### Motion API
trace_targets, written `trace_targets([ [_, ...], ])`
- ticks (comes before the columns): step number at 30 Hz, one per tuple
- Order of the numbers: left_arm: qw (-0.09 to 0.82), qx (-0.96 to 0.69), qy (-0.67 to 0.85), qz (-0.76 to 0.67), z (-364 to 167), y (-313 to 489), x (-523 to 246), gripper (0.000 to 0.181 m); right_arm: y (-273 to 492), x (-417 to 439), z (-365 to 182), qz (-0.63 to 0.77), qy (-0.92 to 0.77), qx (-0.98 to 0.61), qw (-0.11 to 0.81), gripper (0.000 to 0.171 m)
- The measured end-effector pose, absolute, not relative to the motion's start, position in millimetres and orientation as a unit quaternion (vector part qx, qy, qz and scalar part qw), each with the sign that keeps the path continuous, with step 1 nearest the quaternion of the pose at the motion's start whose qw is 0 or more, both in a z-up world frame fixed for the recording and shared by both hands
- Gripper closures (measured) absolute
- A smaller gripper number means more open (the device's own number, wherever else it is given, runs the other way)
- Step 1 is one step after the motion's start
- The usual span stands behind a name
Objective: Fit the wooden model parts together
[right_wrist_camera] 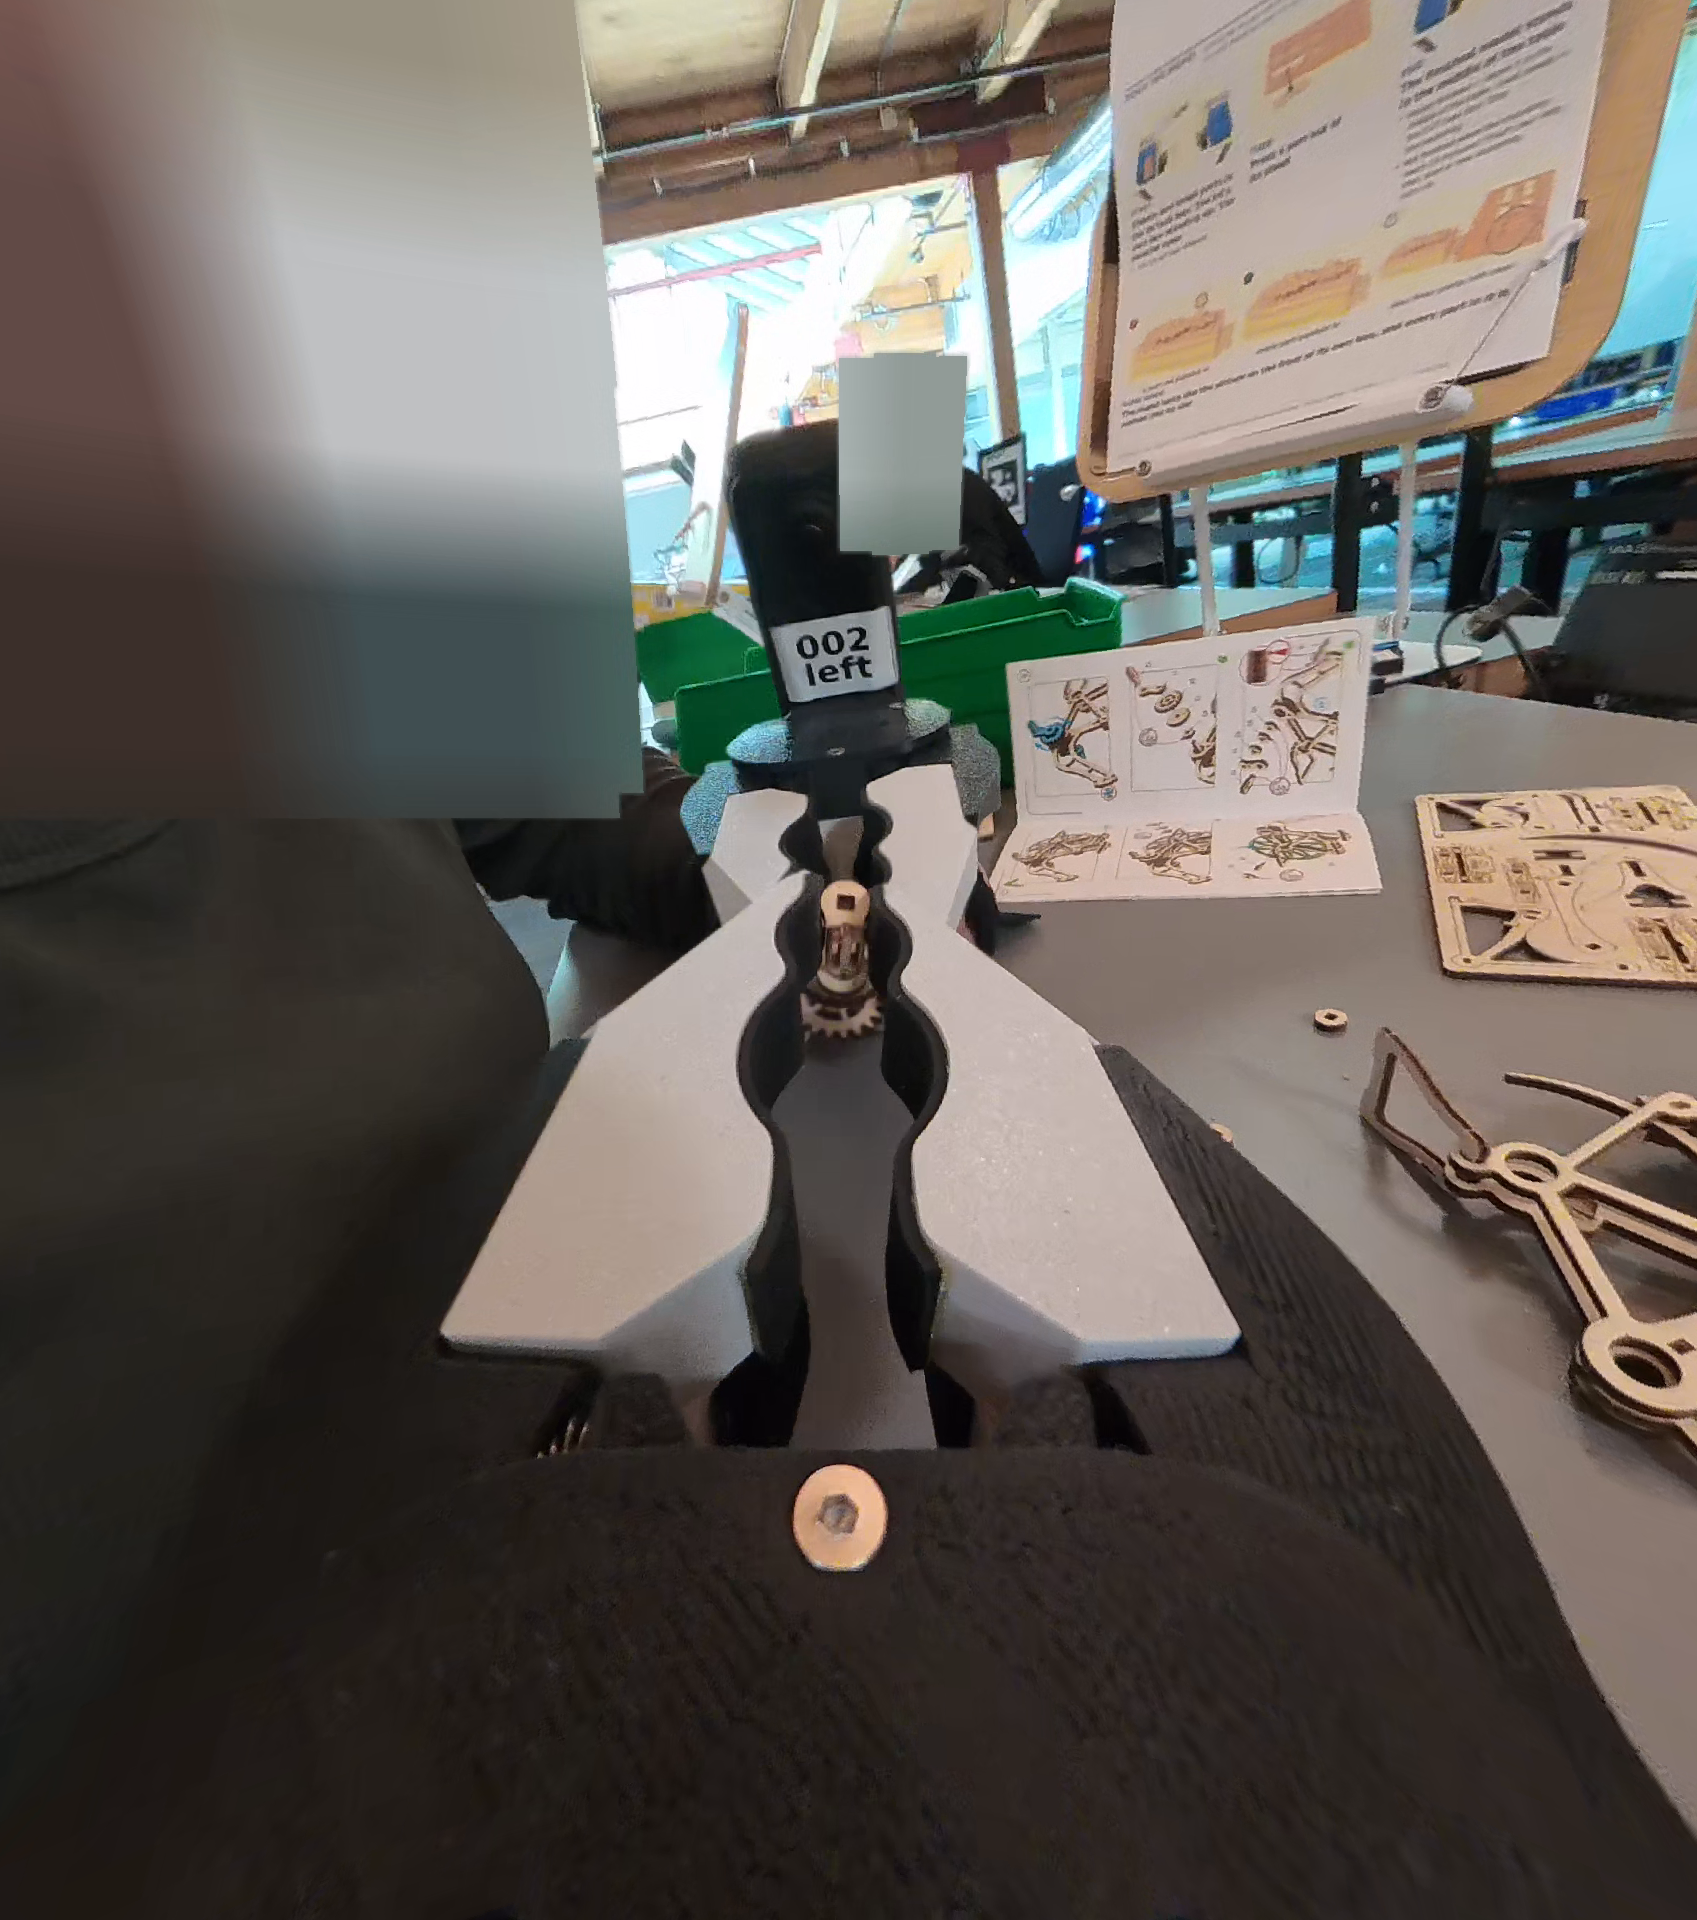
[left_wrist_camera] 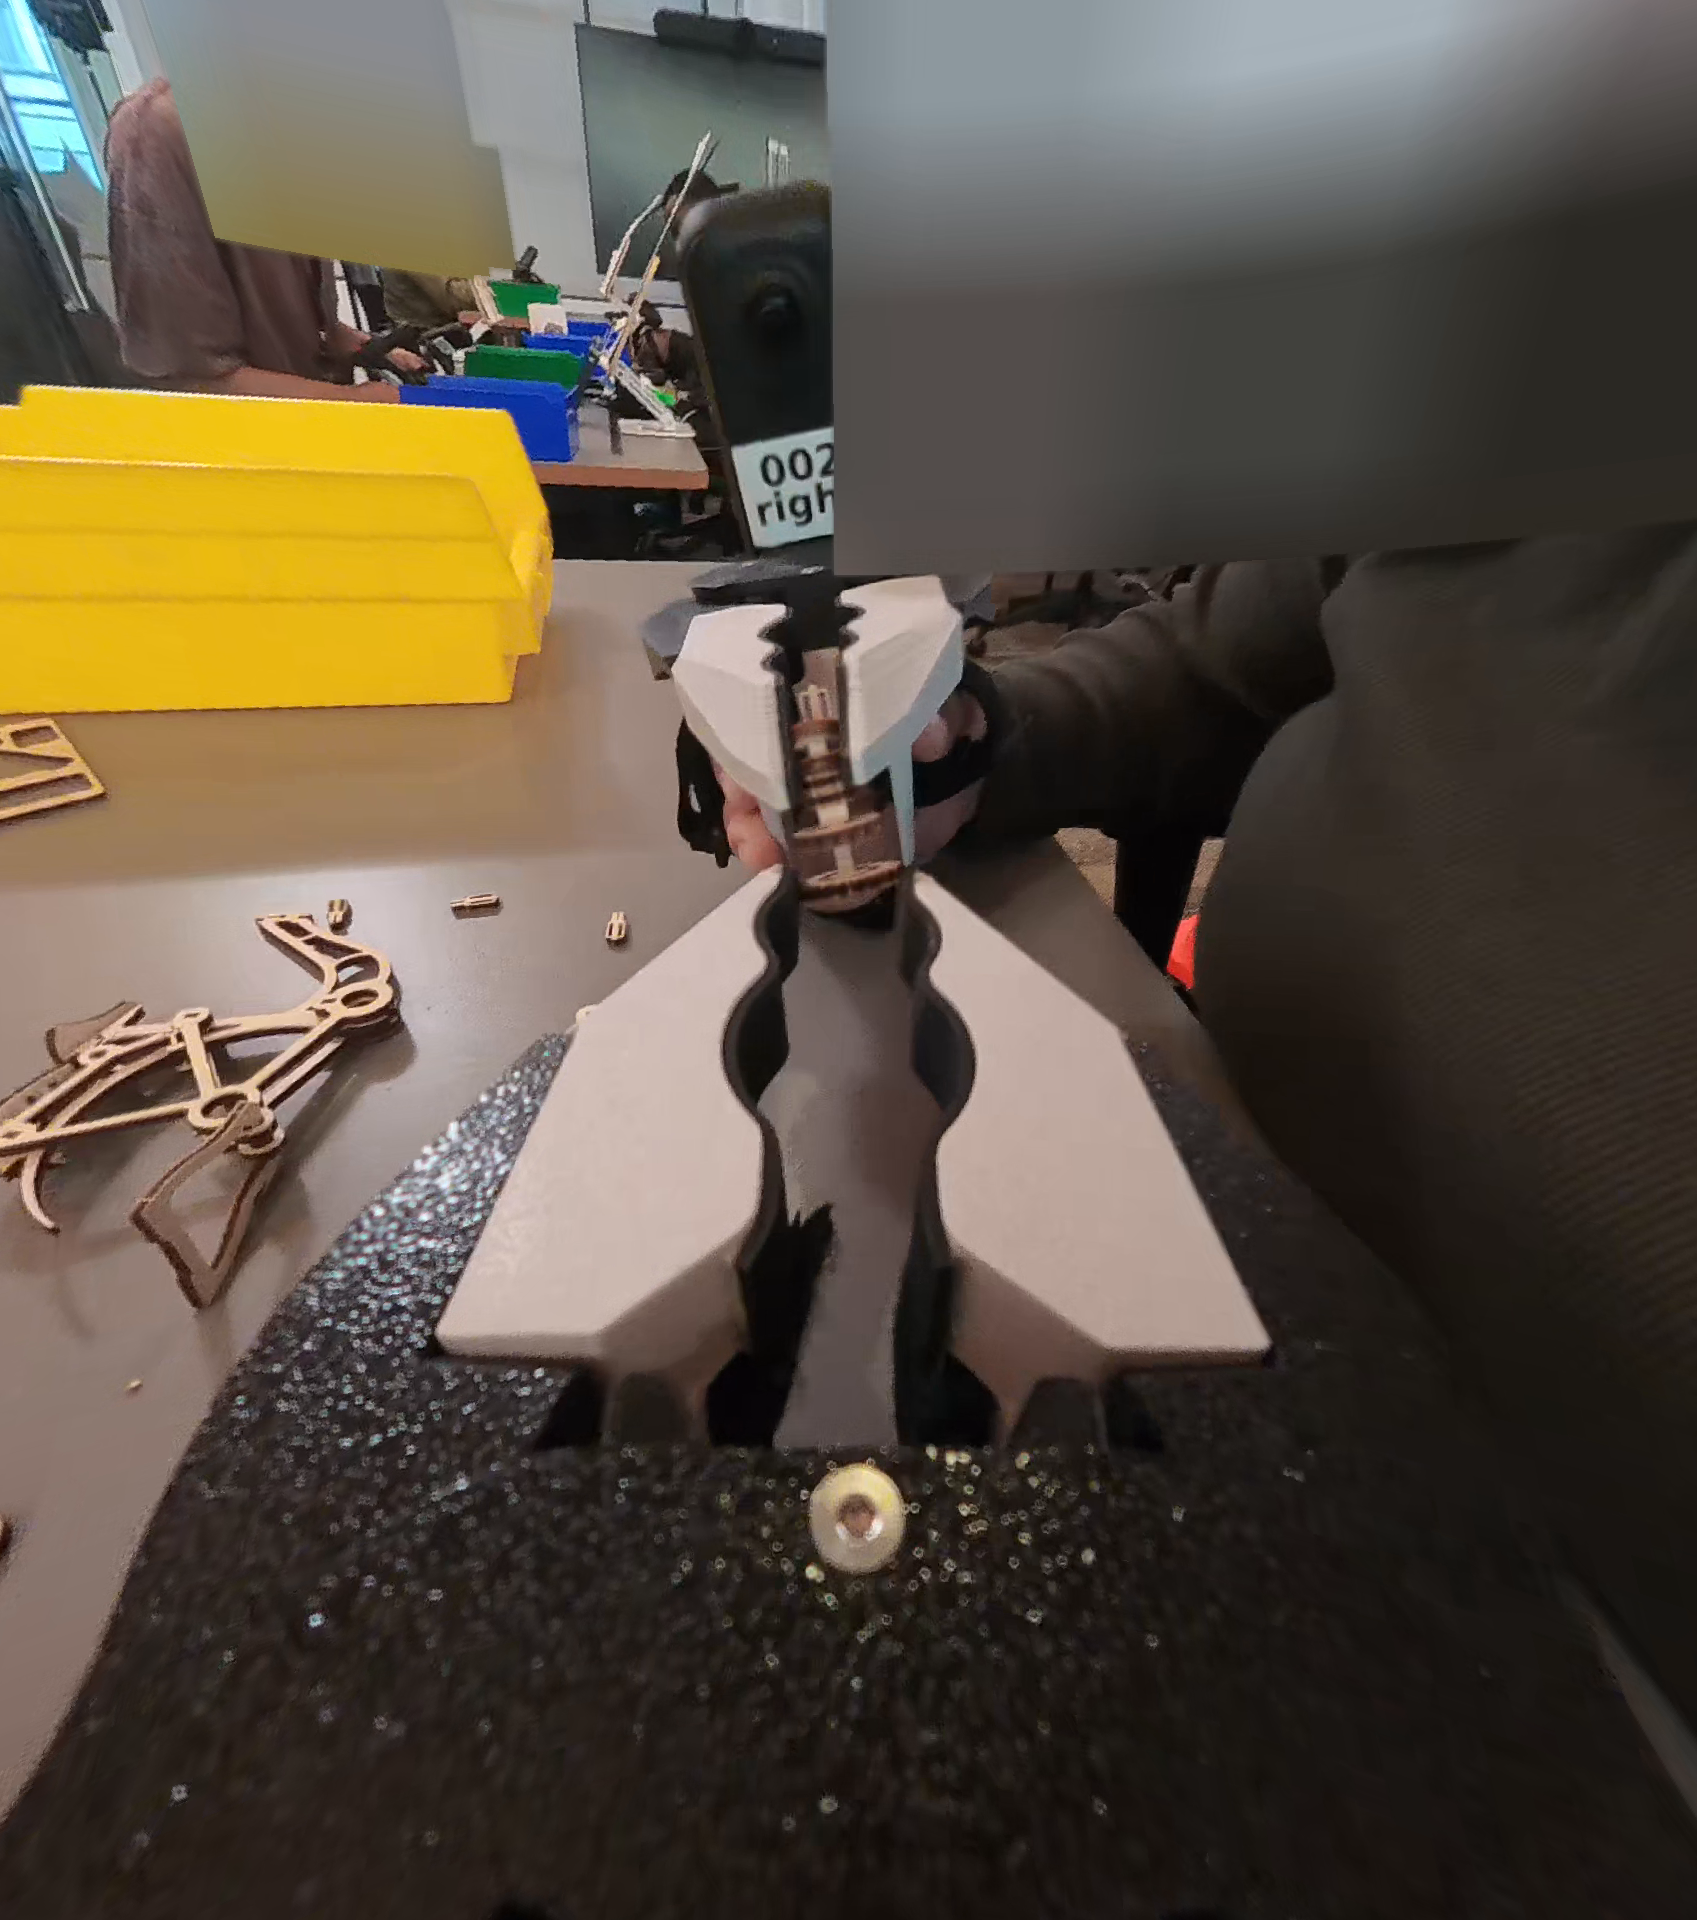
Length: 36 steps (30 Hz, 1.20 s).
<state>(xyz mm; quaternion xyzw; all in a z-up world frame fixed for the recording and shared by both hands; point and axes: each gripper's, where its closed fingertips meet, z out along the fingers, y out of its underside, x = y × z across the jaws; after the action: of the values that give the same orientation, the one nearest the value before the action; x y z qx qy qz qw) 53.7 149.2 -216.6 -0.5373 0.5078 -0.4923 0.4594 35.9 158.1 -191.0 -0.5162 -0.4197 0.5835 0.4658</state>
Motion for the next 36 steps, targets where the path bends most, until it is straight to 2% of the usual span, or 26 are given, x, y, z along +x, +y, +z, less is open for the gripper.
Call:
trace_targets([
  [9, 0.485, -0.508, 0.472, -0.533, -200, 153, 48, 0.168, 162, 43, -184, 0.573, -0.414, -0.499, 0.501, 0.162],
  [10, 0.491, -0.512, 0.466, -0.529, -199, 155, 48, 0.173, 164, 43, -182, 0.568, -0.413, -0.497, 0.51, 0.16],
  [12, 0.499, -0.533, 0.44, -0.523, -198, 164, 45, 0.177, 169, 46, -179, 0.543, -0.41, -0.496, 0.54, 0.143],
  [14, 0.496, -0.551, 0.418, -0.526, -199, 172, 43, 0.179, 174, 47, -179, 0.509, -0.414, -0.499, 0.566, 0.138],
  [17, 0.493, -0.558, 0.415, -0.523, -201, 175, 44, 0.181, 178, 47, -184, 0.469, -0.425, -0.509, 0.583, 0.148],
  [23, 0.503, -0.552, 0.469, -0.471, -208, 170, 48, 0.181, 178, 41, -194, 0.442, -0.451, -0.518, 0.577, 0.148],
  [25, 0.514, -0.539, 0.507, -0.435, -210, 168, 48, 0.181, 174, 41, -197, 0.428, -0.473, -0.512, 0.576, 0.159],
  [31, 0.535, -0.494, 0.572, -0.377, -216, 160, 44, 0.181, 165, 38, -205, 0.383, -0.521, -0.491, 0.584, 0.159],
  [36, 0.571, -0.494, 0.53, -0.386, -203, 166, 43, 0.176, 166, 41, -198, 0.38, -0.512, -0.482, 0.601, 0.161],
])
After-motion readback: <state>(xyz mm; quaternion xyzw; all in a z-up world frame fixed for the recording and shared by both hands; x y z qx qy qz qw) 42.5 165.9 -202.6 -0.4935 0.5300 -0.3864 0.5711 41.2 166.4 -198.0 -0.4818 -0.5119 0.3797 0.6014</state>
